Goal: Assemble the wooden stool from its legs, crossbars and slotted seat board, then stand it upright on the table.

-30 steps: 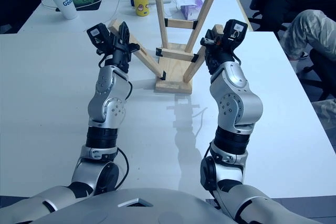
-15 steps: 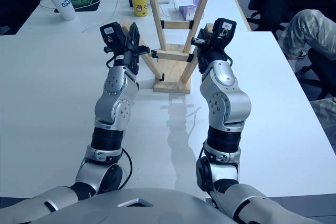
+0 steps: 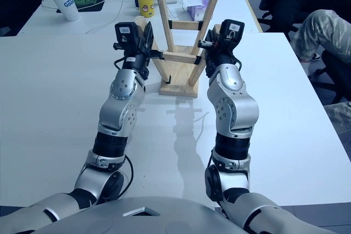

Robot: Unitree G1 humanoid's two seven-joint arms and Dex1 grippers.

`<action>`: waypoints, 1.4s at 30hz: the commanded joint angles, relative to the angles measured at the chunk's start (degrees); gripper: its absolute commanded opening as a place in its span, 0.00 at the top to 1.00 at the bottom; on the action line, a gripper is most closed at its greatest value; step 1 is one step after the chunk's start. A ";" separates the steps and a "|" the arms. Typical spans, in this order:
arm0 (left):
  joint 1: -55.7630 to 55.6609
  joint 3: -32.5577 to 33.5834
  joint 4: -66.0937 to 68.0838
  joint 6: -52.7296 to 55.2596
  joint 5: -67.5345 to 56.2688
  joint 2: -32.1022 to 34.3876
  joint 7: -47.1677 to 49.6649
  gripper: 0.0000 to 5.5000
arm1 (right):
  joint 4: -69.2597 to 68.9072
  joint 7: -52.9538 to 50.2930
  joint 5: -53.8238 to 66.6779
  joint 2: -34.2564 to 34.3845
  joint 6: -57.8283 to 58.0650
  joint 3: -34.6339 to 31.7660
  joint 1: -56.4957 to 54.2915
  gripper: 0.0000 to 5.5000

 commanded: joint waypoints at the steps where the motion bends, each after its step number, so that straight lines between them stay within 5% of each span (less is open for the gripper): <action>1: 3.43 -8.20 4.71 10.61 3.74 3.96 -8.43 0.80 | -0.86 8.03 1.51 -0.82 0.87 9.02 -1.37 0.81; 14: 1.25 -16.84 -0.64 16.31 4.13 13.63 -17.11 0.76 | 0.25 10.28 8.17 0.85 5.54 6.08 -3.41 0.81; 31: 5.86 -9.65 5.43 14.46 -3.76 11.53 -13.31 0.75 | 1.29 9.62 10.62 2.50 9.30 3.80 -4.49 0.81; 36: 5.14 -8.64 5.46 13.54 -2.74 10.34 -13.15 0.56 | 1.71 10.49 9.10 1.46 8.86 4.05 -4.43 0.81; 42: 5.44 -7.32 7.34 13.10 -2.30 8.95 -14.12 0.52 | 2.20 10.89 6.86 -0.03 7.89 4.55 -3.93 0.81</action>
